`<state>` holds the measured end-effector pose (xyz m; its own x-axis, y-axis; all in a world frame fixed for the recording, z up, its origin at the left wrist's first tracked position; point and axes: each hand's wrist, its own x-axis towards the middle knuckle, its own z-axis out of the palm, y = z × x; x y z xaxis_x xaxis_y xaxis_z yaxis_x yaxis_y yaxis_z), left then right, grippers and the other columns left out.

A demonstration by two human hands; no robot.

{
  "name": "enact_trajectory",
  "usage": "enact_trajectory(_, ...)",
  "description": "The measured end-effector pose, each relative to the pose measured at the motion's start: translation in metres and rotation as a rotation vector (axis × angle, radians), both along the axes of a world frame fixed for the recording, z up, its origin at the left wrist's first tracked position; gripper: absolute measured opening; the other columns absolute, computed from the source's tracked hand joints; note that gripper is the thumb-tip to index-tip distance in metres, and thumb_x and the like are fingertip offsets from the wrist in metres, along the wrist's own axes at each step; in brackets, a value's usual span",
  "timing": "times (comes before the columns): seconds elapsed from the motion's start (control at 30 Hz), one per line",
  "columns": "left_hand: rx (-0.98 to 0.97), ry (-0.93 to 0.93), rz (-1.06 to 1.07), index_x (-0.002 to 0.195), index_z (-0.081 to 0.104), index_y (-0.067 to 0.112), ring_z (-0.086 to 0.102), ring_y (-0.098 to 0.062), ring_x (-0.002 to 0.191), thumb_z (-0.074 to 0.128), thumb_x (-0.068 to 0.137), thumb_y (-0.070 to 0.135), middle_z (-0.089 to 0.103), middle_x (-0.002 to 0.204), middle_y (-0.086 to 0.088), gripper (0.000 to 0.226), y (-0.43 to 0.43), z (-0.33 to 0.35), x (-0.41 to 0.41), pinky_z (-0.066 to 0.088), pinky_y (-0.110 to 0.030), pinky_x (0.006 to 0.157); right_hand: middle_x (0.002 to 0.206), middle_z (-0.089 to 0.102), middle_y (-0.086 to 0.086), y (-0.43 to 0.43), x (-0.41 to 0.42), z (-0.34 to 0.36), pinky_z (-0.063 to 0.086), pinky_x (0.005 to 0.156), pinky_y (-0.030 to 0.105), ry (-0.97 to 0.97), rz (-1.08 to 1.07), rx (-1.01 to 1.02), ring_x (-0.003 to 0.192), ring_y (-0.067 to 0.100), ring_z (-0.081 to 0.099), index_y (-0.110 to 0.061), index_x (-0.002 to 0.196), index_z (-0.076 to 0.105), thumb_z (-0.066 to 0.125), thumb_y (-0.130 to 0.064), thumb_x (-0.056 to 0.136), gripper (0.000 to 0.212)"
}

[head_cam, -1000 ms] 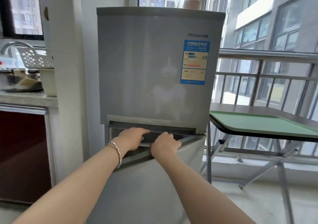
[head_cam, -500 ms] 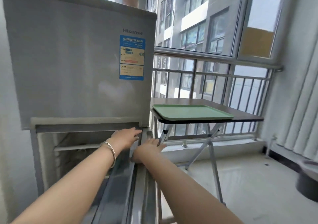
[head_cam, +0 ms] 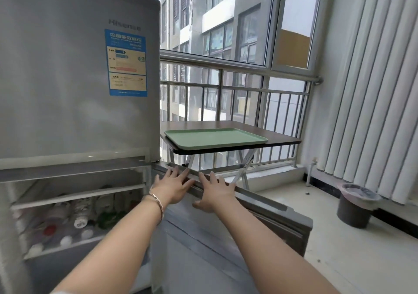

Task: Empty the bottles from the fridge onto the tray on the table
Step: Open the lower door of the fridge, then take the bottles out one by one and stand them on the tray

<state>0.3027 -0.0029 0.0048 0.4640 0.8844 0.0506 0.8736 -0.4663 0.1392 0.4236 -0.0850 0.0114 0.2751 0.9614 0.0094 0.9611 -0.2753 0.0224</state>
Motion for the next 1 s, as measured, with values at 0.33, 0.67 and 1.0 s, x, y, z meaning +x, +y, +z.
enact_trajectory(0.33, 0.003, -0.053, -0.043, 0.151, -0.002, 0.040, -0.007, -0.022, 0.150, 0.018, 0.093, 0.064, -0.009, 0.162, 0.002, 0.066, 0.010, -0.011, 0.003, 0.003, -0.057, 0.119, 0.165, -0.003, 0.004, 0.005, 0.020, -0.010, 0.009, 0.117, 0.060, -0.052, 0.022, 0.042, 0.151, 0.030, 0.002, -0.034, 0.154, -0.009, 0.048, -0.078, 0.077, 0.105)
enact_trajectory(0.67, 0.367, -0.357, -0.032, 0.093, 0.057, 0.016, 0.066, -0.028, 0.086, 0.034, 0.098, 0.037, 0.070, 0.096, -0.008, 0.032, 0.012, -0.005, -0.049, 0.054, -0.039, 0.077, 0.101, 0.065, 0.008, 0.015, -0.035, -0.001, 0.039, 0.088, 0.034, -0.056, 0.211, 0.636, 0.098, 0.027, 0.058, -0.010, 0.101, 0.060, 0.049, -0.016, 0.087, 0.018)
enact_trajectory(1.0, 0.181, -0.218, 0.101, 0.097, 0.065, 0.017, 0.065, -0.030, 0.094, 0.037, 0.097, 0.040, 0.070, 0.103, -0.008, 0.036, 0.052, -0.052, -0.161, 0.047, -0.034, 0.071, 0.116, 0.063, 0.015, 0.074, -0.159, -0.058, 0.040, 0.083, 0.039, 0.093, 0.395, 0.391, 0.108, 0.035, 0.055, -0.006, 0.109, 0.057, 0.047, -0.014, 0.088, 0.025)
